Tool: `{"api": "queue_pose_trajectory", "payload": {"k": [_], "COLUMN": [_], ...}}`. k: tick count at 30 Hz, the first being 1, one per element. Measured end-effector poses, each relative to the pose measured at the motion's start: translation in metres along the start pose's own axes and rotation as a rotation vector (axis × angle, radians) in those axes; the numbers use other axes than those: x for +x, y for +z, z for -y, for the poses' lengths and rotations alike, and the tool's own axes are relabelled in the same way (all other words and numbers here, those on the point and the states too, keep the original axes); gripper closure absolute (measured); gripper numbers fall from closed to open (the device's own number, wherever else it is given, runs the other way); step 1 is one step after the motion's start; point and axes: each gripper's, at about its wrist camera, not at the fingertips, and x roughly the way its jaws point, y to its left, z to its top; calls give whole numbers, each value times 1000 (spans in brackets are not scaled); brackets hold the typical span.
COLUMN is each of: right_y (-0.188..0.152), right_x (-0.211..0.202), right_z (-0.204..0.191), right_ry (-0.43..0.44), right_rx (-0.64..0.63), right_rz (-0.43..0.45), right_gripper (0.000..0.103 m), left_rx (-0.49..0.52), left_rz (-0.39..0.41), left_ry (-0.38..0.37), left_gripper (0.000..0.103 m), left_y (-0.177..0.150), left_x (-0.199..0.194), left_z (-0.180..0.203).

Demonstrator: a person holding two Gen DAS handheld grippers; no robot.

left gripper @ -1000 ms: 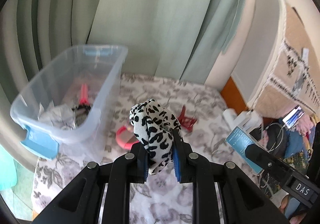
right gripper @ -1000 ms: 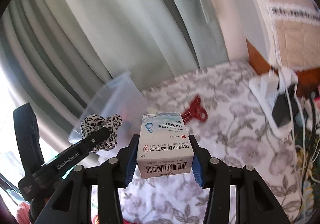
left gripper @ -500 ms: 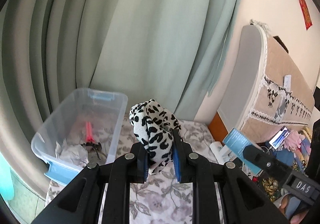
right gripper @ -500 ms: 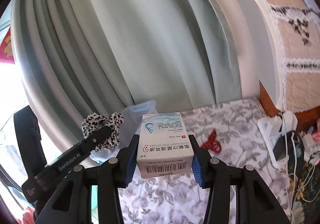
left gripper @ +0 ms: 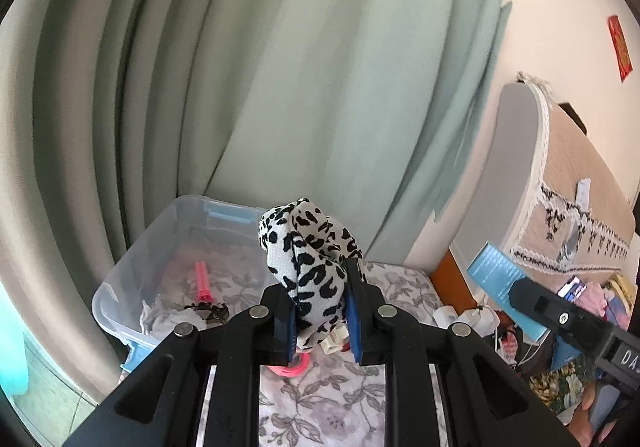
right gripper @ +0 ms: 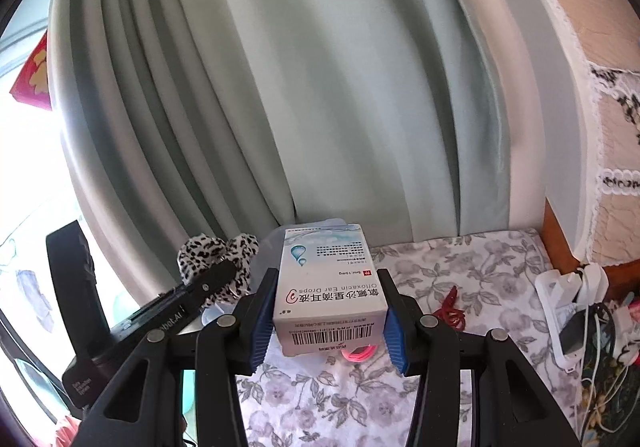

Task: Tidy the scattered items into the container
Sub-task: 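Carry the scrunchie and ear drop box over the clear box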

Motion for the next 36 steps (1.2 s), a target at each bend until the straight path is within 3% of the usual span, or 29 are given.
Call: {"api": "queue_pose_trajectory", "payload": {"k": [36], "right_y": [-19], "right_x": [116], "right_z": [-62], "right_ry": [63], "right_rx": [-118], "right_rz": [-222], "right_gripper": [53], "left_rx": [-218], "left_rz": [-43], "left_ry": [105], "left_gripper": [82], "left_y": [-17], "left_x": [28], "left_z": [-95]}}
